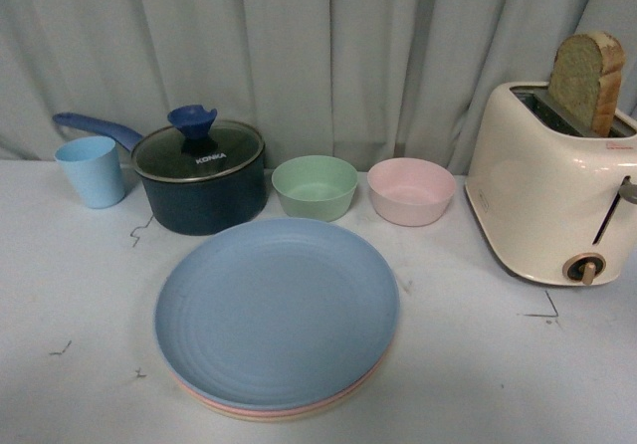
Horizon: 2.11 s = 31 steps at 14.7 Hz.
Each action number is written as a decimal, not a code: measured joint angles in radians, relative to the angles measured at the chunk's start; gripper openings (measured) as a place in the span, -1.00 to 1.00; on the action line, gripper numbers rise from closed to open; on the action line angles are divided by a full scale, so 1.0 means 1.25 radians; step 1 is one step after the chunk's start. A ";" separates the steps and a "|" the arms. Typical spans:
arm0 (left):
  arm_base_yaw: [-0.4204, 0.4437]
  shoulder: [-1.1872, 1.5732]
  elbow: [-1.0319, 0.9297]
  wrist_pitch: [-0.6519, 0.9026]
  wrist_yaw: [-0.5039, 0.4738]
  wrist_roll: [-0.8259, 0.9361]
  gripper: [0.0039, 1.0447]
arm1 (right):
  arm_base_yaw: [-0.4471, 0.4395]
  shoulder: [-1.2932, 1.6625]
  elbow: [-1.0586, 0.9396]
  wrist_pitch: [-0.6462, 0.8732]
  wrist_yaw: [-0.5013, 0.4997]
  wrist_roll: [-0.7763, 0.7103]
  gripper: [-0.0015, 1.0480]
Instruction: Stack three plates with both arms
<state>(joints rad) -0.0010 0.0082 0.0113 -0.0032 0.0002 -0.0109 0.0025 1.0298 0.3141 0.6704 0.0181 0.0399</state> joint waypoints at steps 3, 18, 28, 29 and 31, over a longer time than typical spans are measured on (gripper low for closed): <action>0.000 0.000 0.000 0.000 -0.001 0.000 0.88 | -0.002 -0.147 -0.079 -0.029 -0.014 -0.019 -0.96; 0.000 0.000 0.000 0.000 0.000 0.000 0.88 | -0.002 -0.504 -0.242 -0.219 -0.014 -0.027 -0.96; 0.000 0.000 0.000 0.000 0.000 0.000 0.88 | -0.002 -0.701 -0.242 -0.422 -0.014 -0.027 -0.96; 0.000 0.000 0.000 0.000 -0.001 0.000 0.88 | -0.002 -0.790 -0.242 -0.542 -0.015 -0.027 -0.96; 0.000 0.000 0.000 0.000 -0.001 0.000 0.88 | -0.002 -0.821 -0.242 -0.545 -0.015 -0.027 -0.96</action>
<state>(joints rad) -0.0010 0.0082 0.0113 -0.0032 -0.0006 -0.0109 -0.0002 0.0040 0.0116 -0.0113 -0.0002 0.0059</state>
